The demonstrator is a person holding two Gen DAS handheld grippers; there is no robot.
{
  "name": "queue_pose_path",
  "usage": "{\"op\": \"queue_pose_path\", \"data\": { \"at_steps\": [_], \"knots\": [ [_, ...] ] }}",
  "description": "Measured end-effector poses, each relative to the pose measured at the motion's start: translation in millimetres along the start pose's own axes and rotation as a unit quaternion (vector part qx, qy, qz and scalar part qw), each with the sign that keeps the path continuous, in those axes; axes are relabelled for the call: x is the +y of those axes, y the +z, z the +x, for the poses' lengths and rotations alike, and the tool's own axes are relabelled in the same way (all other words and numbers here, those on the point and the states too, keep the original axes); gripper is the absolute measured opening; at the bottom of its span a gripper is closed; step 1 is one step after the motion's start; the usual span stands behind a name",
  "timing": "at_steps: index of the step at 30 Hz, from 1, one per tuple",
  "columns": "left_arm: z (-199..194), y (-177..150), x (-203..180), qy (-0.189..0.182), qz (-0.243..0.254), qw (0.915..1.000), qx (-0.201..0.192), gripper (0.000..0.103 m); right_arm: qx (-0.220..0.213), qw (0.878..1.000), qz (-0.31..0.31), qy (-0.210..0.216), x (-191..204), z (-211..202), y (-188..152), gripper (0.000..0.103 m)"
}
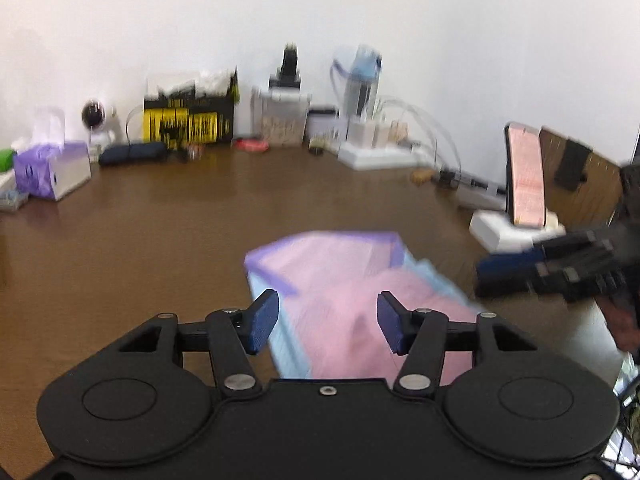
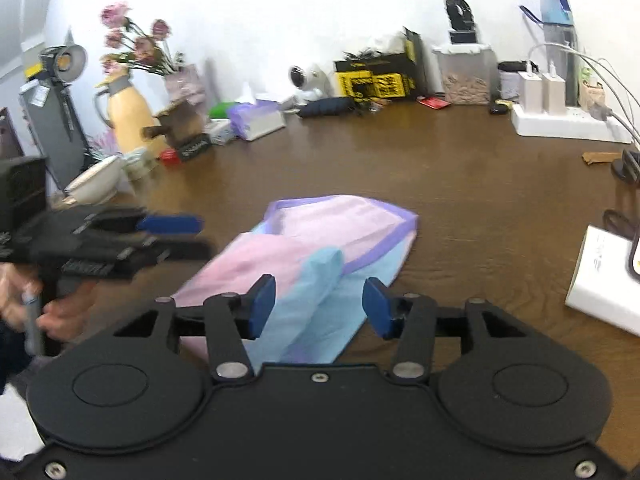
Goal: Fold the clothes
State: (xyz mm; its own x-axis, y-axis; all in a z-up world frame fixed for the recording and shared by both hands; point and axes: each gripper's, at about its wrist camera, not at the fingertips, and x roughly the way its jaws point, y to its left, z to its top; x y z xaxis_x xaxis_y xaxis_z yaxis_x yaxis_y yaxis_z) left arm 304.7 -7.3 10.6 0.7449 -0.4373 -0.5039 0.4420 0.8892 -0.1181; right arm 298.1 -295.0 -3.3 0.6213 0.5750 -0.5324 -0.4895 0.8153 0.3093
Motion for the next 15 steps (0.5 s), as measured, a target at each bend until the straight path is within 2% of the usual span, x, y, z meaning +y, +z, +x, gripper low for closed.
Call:
{"op": "queue_pose_path", "data": {
  "at_steps": [3, 5, 6, 7, 8, 11, 13, 15],
  "knots": [
    [8.3, -5.8, -15.5, -0.012, 0.021, 0.9996, 0.014, 0.054, 0.006, 1.0, 0.027, 0.009, 8.4, 0.1, -17.3, 0.055],
    [14.6, -10.7, -21.5, -0.008, 0.034, 0.9991, 0.025, 0.054, 0.005, 0.999, 0.04, 0.004, 10.6, 7.1, -28.2, 0.047],
    [17.2, -12.3, -22.9, -0.006, 0.035, 0.9989, 0.031, 0.054, 0.003, 0.999, 0.052, 0.003, 9.0, 10.3, -31.7, 0.032],
    [19.9, -14.0, -24.3, -0.005, 0.036, 0.9987, 0.036, 0.054, 0.003, 0.998, 0.066, 0.01, 5.6, 12.5, -34.0, 0.012],
    [20.4, -14.8, -24.0, -0.004, 0.036, 0.9986, 0.038, 0.054, 0.003, 0.997, 0.079, 0.017, 2.6, 13.4, -35.6, 0.008],
    [18.5, -16.5, -23.4, 0.002, 0.04, 0.9984, 0.041, 0.054, 0.005, 0.982, 0.165, 0.088, -18.6, 13.9, -38.0, 0.007],
    [17.5, -18.2, -22.6, 0.001, 0.042, 0.9981, 0.045, 0.054, 0.013, 0.974, 0.2, 0.101, -30.6, 16.1, -42.3, 0.007],
    [20.0, -21.0, -24.3, 0.004, 0.045, 0.9973, 0.058, 0.054, 0.015, 0.974, 0.205, 0.099, -34.7, 17.3, -44.8, 0.007]
  ]
}}
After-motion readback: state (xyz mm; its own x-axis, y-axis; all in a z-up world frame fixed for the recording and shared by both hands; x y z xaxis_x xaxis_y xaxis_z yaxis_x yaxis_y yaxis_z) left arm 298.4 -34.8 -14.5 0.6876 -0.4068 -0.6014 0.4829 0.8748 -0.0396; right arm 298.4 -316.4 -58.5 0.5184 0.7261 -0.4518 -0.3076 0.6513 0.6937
